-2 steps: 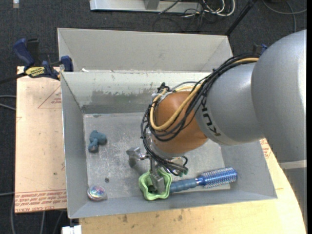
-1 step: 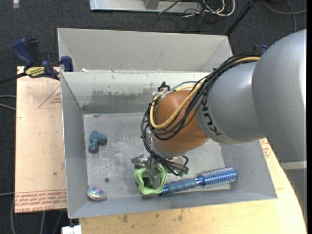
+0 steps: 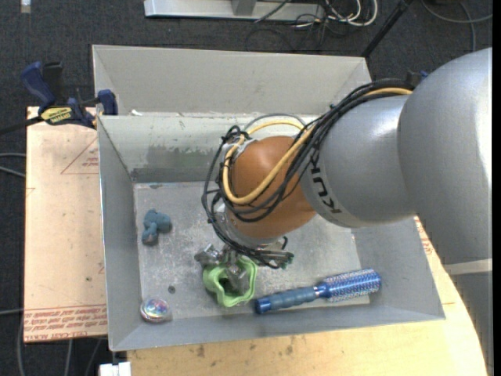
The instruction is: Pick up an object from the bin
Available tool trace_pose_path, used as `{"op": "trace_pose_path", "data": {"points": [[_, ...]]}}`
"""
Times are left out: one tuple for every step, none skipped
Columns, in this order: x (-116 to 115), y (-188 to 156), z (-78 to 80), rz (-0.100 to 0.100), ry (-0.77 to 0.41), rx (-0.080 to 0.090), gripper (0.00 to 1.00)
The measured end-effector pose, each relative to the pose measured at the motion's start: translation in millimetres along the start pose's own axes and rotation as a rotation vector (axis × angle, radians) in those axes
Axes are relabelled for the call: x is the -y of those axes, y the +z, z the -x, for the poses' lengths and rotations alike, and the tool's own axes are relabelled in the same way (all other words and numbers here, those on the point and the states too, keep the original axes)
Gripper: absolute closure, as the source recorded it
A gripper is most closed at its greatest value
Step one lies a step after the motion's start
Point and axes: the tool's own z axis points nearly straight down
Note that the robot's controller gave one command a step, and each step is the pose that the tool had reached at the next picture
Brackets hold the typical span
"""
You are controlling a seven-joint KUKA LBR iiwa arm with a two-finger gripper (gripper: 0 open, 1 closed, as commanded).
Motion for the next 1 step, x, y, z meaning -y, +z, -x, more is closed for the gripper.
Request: {"op": "trace_pose_path", "data": {"points": [[11.2,-124.6,19.2,0.000,0.009,0.004,1.00]]}}
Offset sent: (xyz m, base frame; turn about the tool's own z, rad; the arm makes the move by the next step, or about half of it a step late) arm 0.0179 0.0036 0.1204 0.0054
